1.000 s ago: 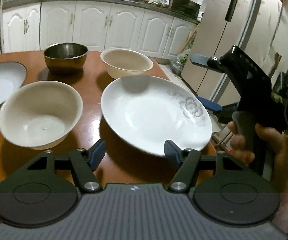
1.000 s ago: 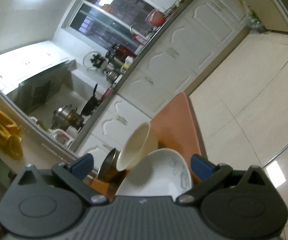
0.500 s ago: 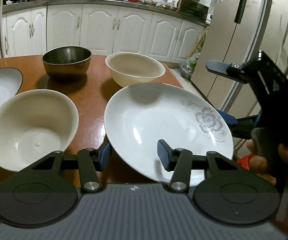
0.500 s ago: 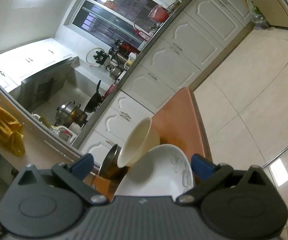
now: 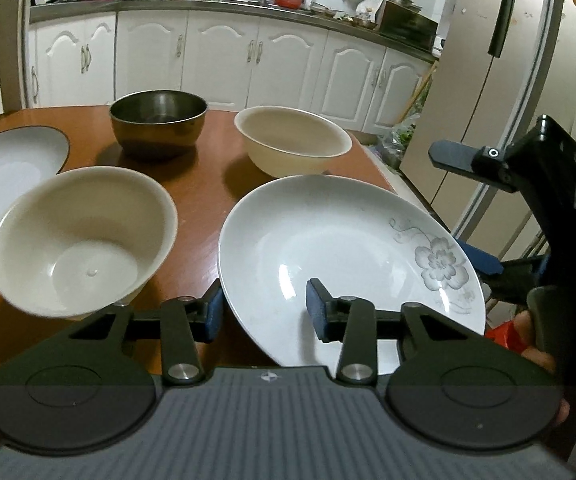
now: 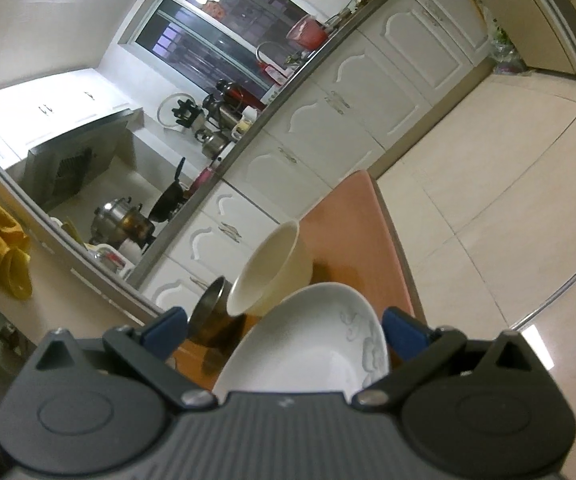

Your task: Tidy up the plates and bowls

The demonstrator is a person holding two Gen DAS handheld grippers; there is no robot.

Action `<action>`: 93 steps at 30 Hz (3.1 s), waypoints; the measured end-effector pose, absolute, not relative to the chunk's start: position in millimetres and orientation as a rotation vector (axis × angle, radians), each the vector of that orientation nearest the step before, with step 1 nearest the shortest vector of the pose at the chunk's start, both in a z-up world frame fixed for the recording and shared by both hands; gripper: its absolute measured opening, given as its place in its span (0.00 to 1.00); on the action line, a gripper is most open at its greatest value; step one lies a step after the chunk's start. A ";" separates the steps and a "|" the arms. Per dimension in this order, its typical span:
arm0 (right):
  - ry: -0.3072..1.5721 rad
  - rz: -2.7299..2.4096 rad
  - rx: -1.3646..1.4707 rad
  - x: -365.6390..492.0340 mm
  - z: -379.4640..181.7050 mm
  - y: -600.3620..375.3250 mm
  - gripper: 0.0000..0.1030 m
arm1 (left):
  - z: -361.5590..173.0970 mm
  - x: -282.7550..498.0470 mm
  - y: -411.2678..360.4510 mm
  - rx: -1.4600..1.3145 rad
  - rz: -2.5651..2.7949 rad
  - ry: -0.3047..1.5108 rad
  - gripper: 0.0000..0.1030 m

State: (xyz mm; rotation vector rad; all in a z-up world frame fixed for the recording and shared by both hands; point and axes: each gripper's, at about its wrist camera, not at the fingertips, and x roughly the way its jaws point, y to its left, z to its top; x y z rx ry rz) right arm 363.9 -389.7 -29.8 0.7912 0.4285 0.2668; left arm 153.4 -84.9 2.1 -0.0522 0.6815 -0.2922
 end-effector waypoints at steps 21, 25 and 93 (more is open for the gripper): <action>0.426 0.225 0.742 292.5 -28.0 -361.5 1.00 | 7.4 116.9 -57.6 -0.090 -0.340 0.691 0.46; 0.434 0.240 0.720 279.6 -28.1 -352.5 1.00 | 6.8 111.6 -48.2 -0.106 -0.340 0.692 0.46; 0.621 0.680 0.512 316.1 -4.7 -72.3 1.00 | 26.8 42.8 151.0 -0.364 0.133 0.593 0.48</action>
